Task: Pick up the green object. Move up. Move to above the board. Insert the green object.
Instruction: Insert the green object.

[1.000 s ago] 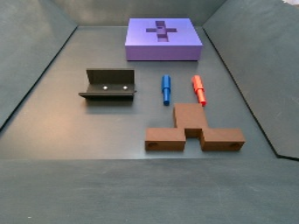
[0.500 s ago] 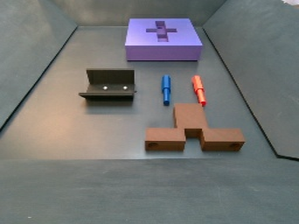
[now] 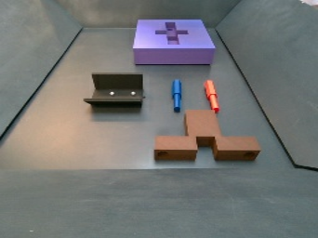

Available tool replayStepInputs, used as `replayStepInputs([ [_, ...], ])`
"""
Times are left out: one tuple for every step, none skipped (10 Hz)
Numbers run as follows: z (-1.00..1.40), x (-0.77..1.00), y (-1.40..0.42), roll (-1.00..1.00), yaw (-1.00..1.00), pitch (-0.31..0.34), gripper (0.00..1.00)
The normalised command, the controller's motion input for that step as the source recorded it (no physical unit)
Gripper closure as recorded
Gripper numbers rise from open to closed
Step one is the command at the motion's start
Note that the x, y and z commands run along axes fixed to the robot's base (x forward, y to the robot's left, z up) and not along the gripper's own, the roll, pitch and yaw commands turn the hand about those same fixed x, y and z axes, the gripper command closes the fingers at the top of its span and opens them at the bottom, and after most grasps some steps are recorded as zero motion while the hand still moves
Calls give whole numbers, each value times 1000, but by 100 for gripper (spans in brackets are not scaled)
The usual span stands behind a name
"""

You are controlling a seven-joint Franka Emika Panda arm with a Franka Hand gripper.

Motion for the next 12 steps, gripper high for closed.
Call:
replayStepInputs([
  [-763, 477, -391, 259, 80, 0, 100],
  [-791, 446, -400, 244, 97, 0, 100],
  [-783, 463, -331, 244, 54, 0, 100],
  [-694, 469, -31, 177, 0, 77, 100],
  [-529, 86, 54, 0, 0, 0, 100],
  [-334, 0, 163, 0, 0, 0, 100],
  [-411, 0, 86, 0, 20, 0, 100],
  [-454, -66, 0, 0, 66, 0, 100],
  [-283, -86, 0, -151, 0, 0, 100],
  [-209, 0, 0, -193, 0, -47, 100],
  [-180, 0, 0, -111, 0, -36, 100],
  [-137, -86, 0, -116, 0, -43, 100],
])
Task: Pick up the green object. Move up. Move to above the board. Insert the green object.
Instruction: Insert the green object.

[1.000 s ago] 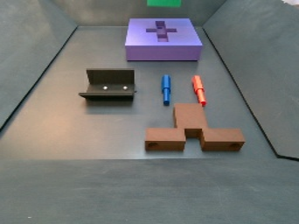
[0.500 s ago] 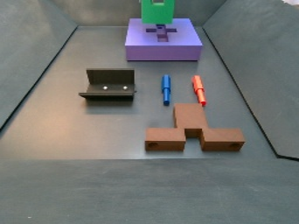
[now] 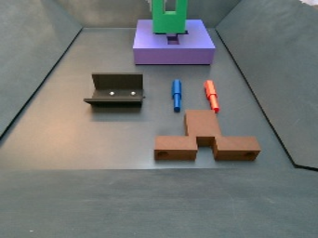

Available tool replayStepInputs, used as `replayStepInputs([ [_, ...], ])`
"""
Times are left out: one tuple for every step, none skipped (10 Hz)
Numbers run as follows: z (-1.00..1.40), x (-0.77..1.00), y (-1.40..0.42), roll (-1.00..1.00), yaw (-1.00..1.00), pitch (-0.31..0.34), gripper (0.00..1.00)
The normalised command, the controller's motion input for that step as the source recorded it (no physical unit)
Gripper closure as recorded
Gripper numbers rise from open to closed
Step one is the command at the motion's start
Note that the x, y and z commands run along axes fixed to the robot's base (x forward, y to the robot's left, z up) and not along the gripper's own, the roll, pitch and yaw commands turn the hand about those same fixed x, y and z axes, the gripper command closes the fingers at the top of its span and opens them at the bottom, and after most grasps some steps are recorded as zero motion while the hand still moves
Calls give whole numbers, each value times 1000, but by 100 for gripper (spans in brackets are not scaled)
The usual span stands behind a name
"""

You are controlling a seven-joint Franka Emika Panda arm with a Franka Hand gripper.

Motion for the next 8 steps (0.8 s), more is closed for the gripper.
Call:
replayStepInputs([
  [-74, -200, 0, -103, 0, -57, 100],
  [-29, -369, 0, -63, 0, -124, 100],
  [0, -449, 31, -71, 0, -126, 100],
  [-6, -206, 146, -113, 0, -96, 100],
  [-103, 74, 109, -46, 0, -37, 100],
  [-203, 329, 0, 0, 0, 0, 100],
  [-231, 263, -80, 0, 0, 0, 100],
  [-197, 237, -206, 0, 0, 0, 100],
])
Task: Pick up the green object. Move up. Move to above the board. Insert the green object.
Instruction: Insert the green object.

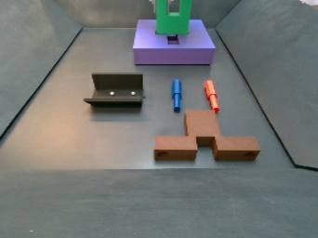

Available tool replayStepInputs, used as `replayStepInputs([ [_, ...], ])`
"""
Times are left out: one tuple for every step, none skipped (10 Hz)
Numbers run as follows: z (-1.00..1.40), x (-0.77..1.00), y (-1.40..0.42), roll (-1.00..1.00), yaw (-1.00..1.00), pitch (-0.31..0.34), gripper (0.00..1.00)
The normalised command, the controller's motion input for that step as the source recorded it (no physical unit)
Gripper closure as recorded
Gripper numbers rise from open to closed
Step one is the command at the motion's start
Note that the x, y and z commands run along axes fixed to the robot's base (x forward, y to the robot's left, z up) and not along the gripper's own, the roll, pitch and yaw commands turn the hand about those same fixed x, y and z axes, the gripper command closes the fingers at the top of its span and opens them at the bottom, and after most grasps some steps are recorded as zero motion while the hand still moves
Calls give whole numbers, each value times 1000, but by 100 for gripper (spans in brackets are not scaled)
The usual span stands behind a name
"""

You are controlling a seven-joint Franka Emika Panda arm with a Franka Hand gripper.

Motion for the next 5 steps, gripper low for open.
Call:
replayStepInputs([
  [-260, 151, -80, 0, -71, 0, 100],
  [-251, 60, 0, 0, -89, 0, 100],
  [-189, 0, 57, 29, 0, 0, 100],
  [-477, 69, 0, 73, 0, 0, 100],
  [-1000, 143, 0, 0, 0, 0, 100],
])
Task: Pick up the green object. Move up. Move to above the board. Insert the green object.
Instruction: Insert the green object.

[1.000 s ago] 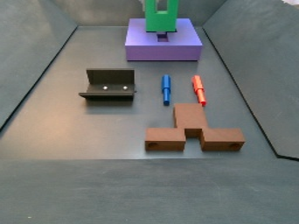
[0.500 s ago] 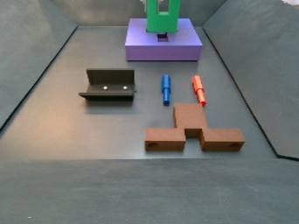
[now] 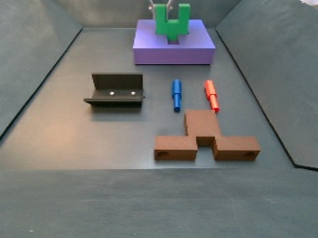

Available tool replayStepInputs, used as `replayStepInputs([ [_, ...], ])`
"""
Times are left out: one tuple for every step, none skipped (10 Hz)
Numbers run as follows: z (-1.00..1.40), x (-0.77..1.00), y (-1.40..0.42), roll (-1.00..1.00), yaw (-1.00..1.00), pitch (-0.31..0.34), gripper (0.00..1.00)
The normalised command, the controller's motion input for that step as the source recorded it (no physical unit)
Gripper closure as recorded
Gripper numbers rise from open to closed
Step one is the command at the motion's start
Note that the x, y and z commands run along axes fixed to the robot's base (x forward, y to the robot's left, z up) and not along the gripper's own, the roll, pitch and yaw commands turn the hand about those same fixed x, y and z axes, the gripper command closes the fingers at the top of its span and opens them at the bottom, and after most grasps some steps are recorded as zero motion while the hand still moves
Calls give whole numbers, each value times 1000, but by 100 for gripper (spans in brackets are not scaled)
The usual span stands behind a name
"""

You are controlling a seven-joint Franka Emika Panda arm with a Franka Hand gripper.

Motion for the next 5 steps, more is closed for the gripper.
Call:
replayStepInputs([
  [-1000, 140, 0, 0, 0, 0, 100],
  [-1000, 146, 0, 21, 0, 0, 100],
  [-1000, 94, 0, 37, 0, 0, 100],
  [-663, 83, 0, 9, 0, 0, 100],
  [0, 0, 0, 0, 0, 0, 100],
])
